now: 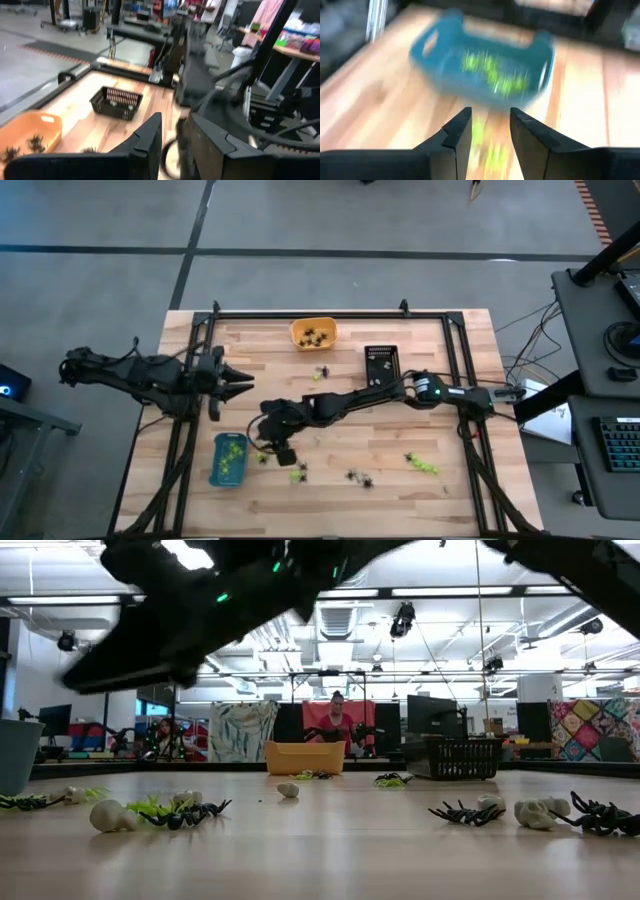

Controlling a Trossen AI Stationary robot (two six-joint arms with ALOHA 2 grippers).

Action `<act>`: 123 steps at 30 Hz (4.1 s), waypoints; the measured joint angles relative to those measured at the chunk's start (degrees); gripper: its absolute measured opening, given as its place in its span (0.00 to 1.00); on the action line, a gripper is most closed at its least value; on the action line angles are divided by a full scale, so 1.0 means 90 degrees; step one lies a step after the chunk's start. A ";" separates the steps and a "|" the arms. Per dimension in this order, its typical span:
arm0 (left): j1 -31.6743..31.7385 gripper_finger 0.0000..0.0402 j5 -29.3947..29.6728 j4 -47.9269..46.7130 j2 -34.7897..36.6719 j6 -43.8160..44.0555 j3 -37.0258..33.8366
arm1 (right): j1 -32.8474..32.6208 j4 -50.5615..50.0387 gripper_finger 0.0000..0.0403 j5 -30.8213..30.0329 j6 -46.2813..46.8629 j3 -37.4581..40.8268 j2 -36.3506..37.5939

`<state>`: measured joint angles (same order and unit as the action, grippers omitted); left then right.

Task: Sort Halloween decoration
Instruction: Put the white skull toy into the black bin

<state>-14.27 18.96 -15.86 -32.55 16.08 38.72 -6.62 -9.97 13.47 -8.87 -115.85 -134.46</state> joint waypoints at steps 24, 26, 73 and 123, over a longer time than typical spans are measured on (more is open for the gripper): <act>-0.0089 0.20 0.0003 0.0415 -0.2867 0.1194 -0.0319 | -0.1153 -0.4529 0.24 -0.0684 0.2545 0.2644 0.3279; -0.0179 0.20 0.0009 0.0567 -0.3153 0.1344 -0.0319 | -0.1219 -0.4520 0.24 -0.0688 0.2874 0.3068 0.3641; -0.1116 0.44 0.1234 0.5452 -0.8962 0.0796 0.0422 | -0.1474 -0.2617 0.20 -0.2169 0.3586 0.5826 0.5701; -0.0944 0.02 -0.0269 0.8537 -0.3680 0.1758 -0.1671 | -0.1841 0.5244 0.18 -0.5230 -0.3364 0.5747 0.4302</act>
<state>-22.76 16.53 60.98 -65.68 31.91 23.69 -23.18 37.22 -33.60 -39.15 -64.13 -95.74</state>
